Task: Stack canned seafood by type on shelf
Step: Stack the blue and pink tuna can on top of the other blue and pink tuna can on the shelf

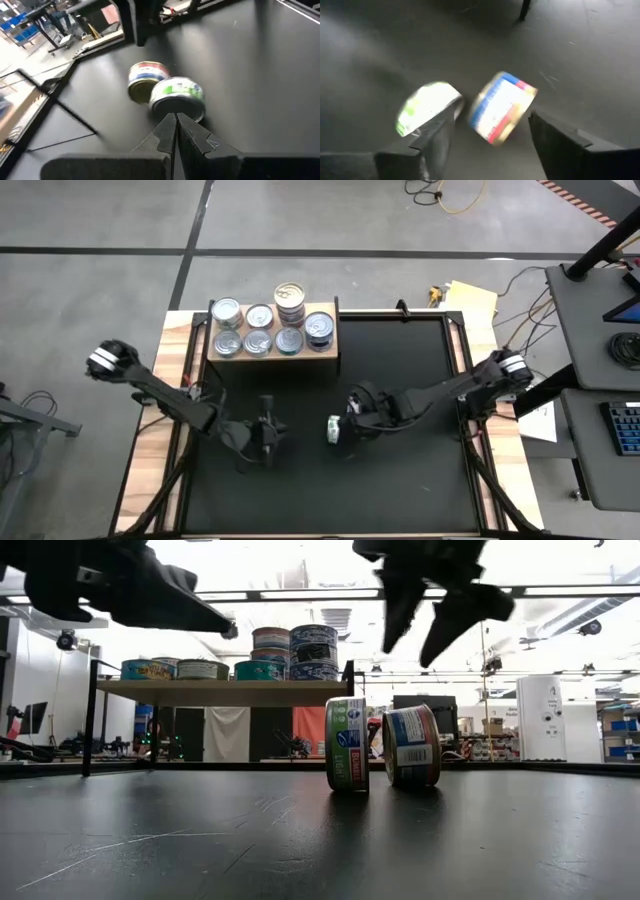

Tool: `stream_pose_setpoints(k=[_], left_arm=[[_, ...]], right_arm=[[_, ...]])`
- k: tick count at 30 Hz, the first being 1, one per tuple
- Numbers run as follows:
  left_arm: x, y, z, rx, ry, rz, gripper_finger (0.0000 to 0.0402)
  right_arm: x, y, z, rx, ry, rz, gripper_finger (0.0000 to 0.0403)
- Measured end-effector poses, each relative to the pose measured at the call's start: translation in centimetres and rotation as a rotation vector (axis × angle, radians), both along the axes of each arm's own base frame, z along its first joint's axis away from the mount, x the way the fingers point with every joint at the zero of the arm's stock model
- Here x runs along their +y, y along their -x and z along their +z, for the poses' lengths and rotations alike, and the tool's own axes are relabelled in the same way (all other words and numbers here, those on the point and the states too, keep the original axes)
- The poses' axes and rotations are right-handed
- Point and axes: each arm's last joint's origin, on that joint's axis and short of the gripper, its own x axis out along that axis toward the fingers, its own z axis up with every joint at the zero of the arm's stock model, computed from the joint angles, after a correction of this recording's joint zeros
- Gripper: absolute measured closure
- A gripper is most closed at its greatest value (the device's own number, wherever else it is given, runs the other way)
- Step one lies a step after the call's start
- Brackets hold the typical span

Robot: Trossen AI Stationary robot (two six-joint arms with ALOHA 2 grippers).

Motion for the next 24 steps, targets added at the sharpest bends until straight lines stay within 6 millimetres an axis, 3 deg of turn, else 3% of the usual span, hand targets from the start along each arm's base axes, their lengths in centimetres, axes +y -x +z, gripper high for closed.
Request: stream_pose_setpoints(k=[9,24], left_arm=[[1.8,3.5,0.0,-0.106,0.01,-0.073,0.0401],[1.9,3.9,-0.6,-0.09,-0.049,-0.114,0.0401]], right_arm=[[-1.3,-3.3,-1.0,0.022,-0.157,-0.157,0.0117],[-1.9,-3.8,-2.7,0.106,-0.178,-0.299,0.0114]])
